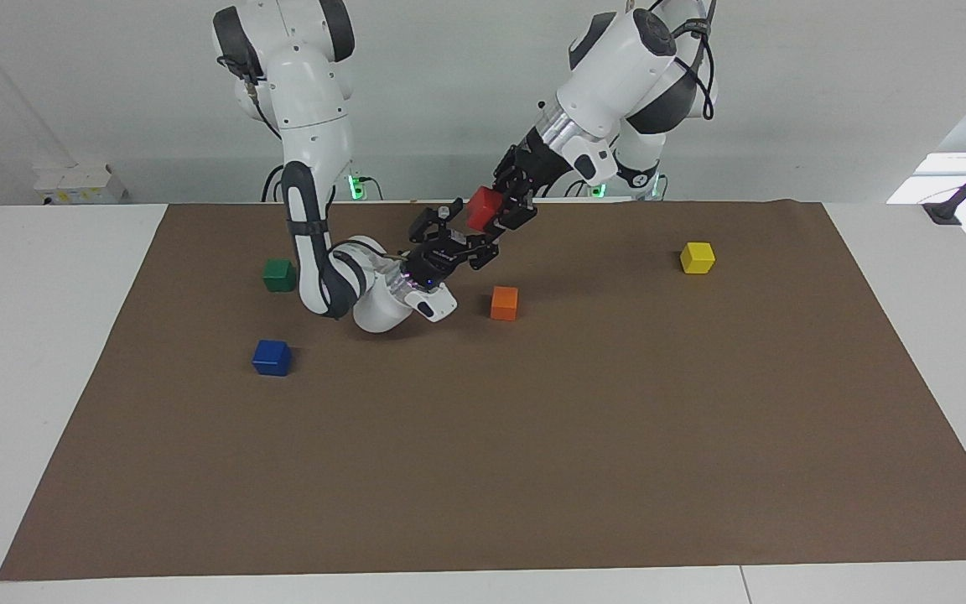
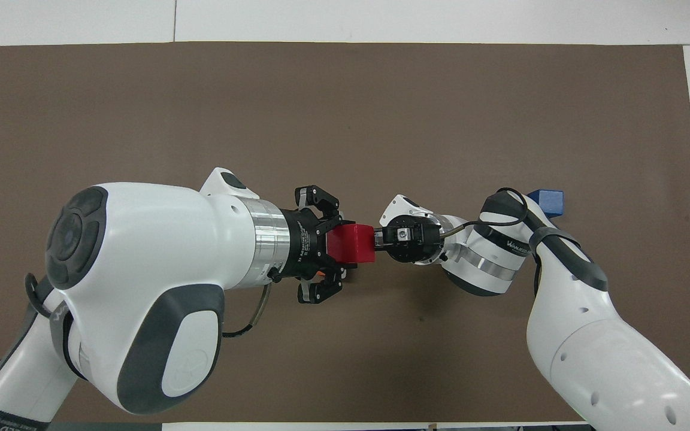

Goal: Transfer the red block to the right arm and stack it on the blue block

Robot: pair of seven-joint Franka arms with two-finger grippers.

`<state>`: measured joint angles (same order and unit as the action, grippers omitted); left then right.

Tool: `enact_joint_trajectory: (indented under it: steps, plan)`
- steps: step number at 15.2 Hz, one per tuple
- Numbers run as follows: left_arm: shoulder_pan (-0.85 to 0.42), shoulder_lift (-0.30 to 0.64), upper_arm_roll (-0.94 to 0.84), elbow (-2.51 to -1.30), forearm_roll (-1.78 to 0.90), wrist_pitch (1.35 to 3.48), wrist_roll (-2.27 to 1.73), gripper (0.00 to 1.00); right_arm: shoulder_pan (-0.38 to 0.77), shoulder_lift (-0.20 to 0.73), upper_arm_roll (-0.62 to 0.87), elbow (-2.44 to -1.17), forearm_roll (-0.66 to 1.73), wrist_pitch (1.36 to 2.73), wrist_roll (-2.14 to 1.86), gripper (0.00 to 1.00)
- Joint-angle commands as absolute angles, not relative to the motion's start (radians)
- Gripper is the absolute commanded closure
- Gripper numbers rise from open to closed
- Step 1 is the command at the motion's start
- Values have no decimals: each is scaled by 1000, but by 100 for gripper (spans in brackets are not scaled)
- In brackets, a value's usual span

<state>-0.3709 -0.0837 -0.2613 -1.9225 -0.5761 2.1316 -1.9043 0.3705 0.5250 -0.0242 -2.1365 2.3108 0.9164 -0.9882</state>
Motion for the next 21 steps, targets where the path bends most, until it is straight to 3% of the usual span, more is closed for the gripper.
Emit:
enact_joint_trajectory:
  steps: [1, 4, 5, 6, 8, 12, 14, 21]
  plan:
    - [-400, -121, -247, -1977, -607, 2189, -1928, 100, 396, 538, -23, -2120, 2330, 942, -1037, 15]
    - [-400, -127, -244, -1993, -607, 2197, -1928, 100, 396, 538, -23, -2120, 2329, 940, -1037, 17]
    - [-399, -127, -244, -1993, -607, 2201, -1928, 100, 396, 538, -23, -2120, 2329, 940, -1037, 22]
    - [-397, -127, -244, -1994, -607, 2200, -1928, 100, 396, 538, -23, -2120, 2329, 943, -1040, 37]
    - [-394, -130, -244, -2000, -607, 2200, -1928, 100, 397, 540, -25, -2121, 2326, 946, -1057, 100]
    - [-391, -133, -244, -2000, -606, 2201, -1911, 100, 394, 537, -25, -2120, 2319, 969, -1057, 100]
    - [-384, -126, -235, -1987, -603, 2200, -1933, 0, 396, 535, -25, -2121, 2319, 971, -1057, 100]
    - [-186, -133, -233, -2000, -597, 2192, -1751, 0, 391, 525, -25, -2118, 2319, 973, -1054, 100]
